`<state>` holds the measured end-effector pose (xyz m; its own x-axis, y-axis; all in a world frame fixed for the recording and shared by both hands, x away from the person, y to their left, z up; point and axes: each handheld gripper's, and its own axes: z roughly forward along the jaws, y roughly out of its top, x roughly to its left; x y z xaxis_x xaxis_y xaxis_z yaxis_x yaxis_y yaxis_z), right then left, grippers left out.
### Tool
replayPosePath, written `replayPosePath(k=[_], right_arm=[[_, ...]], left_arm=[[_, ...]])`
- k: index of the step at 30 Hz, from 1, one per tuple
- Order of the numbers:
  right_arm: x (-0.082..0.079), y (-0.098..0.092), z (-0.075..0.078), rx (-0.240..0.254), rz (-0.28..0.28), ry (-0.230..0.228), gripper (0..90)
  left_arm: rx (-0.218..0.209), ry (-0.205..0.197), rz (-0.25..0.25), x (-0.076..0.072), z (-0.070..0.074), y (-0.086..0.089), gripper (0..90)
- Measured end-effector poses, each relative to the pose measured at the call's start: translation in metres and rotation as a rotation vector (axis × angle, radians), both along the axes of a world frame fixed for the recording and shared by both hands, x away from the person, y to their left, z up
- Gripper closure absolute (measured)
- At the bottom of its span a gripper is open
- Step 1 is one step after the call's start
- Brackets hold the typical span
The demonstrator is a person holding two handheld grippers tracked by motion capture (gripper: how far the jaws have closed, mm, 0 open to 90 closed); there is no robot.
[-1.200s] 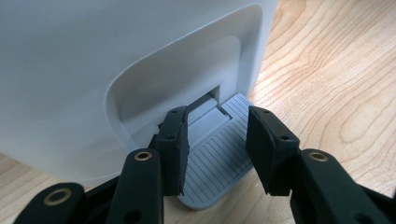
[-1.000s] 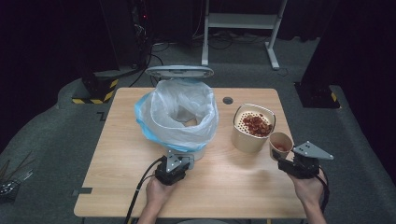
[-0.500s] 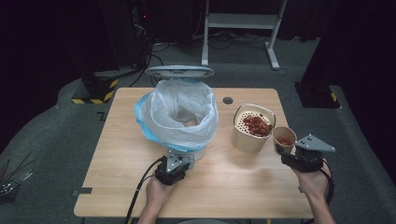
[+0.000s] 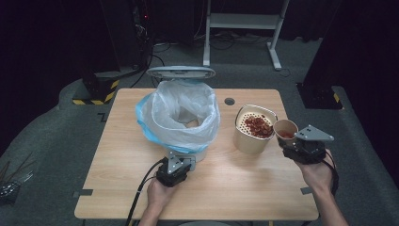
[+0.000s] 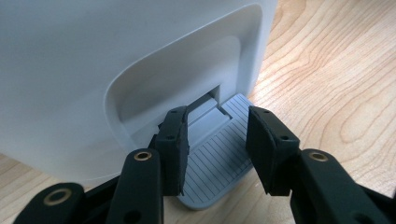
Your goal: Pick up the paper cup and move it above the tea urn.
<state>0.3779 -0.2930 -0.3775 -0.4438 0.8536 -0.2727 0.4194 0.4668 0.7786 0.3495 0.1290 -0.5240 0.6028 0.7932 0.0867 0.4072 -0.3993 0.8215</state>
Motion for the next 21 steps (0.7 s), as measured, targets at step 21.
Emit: replayPosePath(k=[21], right_arm=[[0.018, 0.009, 0.017, -0.159, -0.013, 0.018, 39.3]], left_arm=[[0.0, 0.0, 0.0, 0.0, 0.0, 0.0, 59.0]])
